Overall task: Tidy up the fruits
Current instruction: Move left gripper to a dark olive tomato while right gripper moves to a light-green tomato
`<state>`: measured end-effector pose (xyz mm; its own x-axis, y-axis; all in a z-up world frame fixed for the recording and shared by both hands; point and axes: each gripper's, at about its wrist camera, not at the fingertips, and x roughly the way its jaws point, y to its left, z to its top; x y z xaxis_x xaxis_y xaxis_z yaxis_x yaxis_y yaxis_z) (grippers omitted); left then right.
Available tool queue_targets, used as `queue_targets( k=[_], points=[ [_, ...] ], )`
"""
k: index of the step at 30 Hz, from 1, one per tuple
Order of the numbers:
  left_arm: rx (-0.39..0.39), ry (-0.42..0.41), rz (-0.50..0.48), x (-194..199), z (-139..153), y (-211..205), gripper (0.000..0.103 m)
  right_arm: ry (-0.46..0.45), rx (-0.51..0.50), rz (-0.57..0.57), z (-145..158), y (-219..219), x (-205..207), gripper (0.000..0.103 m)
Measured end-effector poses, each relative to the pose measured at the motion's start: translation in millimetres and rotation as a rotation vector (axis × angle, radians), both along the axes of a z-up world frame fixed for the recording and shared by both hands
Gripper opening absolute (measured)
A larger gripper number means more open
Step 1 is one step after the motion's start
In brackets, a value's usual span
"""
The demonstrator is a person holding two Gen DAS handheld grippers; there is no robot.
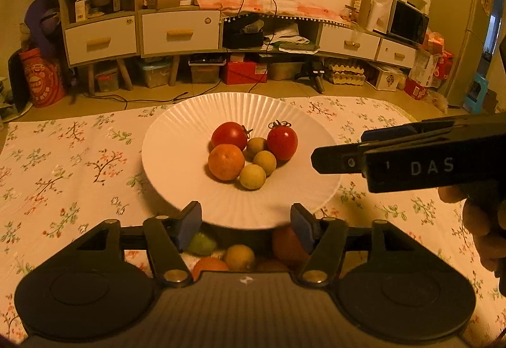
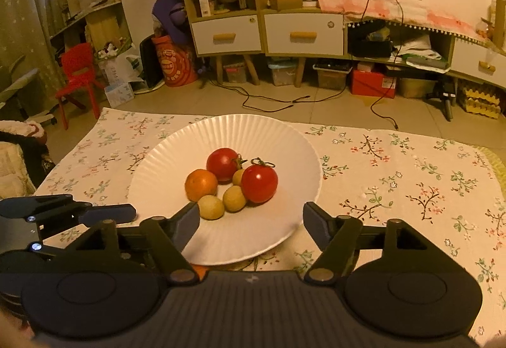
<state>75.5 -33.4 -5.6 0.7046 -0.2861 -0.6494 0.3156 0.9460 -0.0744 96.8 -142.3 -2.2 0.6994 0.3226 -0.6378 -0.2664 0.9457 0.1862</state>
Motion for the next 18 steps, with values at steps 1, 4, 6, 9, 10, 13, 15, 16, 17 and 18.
queue_targets(
  k=[1,4,6,9,10,13,15,16,17,18],
  points=[
    [0.001,0.002,-0.001,-1.9,0.2,1.0,0.059,-0.003,0.0,0.002,1.1,0.7,-2.0,0.075],
    [0.0,0.013,0.001,-5.5,0.8,6.1,0.061,-0.009,0.002,0.004,3.1,2.2,-8.0,0.079],
    [-0.002,0.021,0.005,-7.8,0.5,10.2,0.064,-0.01,0.005,0.003,4.1,3.4,-12.3,0.082],
    [0.001,0.014,0.014,-15.2,1.4,14.9,0.077,-0.011,0.001,0.0,4.2,5.7,-18.7,0.086],
    [0.001,0.011,0.014,-17.7,1.8,16.3,0.078,-0.011,-0.002,0.0,4.1,6.7,-20.8,0.088],
    [0.008,0.018,0.01,-23.8,2.2,18.4,0.082,-0.016,-0.01,-0.001,3.9,8.8,-27.1,0.092],
    [0.013,0.018,0.015,-27.9,2.3,20.0,0.087,-0.015,-0.007,-0.006,3.6,8.9,-31.6,0.094],
    [0.013,0.019,0.015,-30.0,2.4,20.7,0.088,-0.014,-0.005,-0.009,3.1,9.1,-34.7,0.095],
    [0.014,0.022,0.015,-31.8,2.4,21.5,0.088,-0.014,-0.002,-0.011,2.7,9.1,-37.2,0.095],
    [0.013,0.026,0.015,-33.3,2.2,21.9,0.088,-0.013,-0.002,-0.011,2.5,9.3,-39.5,0.096]
  ],
)
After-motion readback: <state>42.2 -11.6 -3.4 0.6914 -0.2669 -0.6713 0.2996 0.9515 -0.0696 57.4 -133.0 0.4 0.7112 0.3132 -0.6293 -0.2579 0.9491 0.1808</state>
